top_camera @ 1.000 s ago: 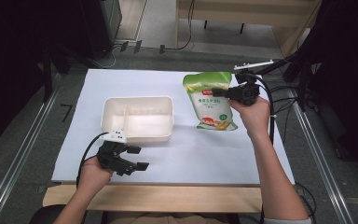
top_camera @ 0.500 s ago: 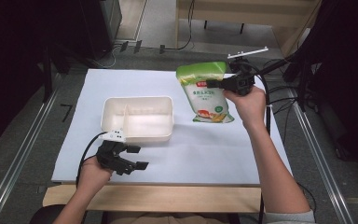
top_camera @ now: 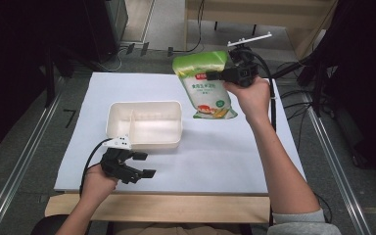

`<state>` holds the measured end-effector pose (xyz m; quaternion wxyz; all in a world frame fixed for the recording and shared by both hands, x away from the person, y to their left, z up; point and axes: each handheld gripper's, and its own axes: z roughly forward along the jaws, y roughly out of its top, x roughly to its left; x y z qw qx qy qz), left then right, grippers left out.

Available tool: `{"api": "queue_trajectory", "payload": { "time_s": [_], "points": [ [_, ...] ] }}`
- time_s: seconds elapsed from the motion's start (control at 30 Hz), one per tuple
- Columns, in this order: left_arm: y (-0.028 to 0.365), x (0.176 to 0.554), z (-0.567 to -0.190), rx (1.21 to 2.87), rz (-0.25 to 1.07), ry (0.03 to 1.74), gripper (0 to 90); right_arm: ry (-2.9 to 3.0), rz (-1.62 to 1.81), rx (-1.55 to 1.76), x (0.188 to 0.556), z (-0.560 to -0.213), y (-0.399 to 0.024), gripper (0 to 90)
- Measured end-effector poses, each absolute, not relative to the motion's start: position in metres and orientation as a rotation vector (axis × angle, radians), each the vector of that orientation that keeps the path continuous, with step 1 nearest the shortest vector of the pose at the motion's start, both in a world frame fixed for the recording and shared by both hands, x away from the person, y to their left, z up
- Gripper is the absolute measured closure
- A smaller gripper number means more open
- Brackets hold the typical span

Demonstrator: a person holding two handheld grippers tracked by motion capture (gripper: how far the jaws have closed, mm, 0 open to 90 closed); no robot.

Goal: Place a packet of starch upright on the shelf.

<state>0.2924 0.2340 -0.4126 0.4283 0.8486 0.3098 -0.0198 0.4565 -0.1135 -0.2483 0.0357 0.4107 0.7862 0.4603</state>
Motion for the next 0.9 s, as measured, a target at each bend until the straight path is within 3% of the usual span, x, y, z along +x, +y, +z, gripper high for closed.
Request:
{"api": "queue_trajectory", "payload": {
  "time_s": [0.9],
  "points": [
    [0.231,0.292,-0.412,2.102,-0.083,0.752,23.7,2.515,1.384,1.138,0.469,-0.233,-0.02,90.0]
  ]
}}
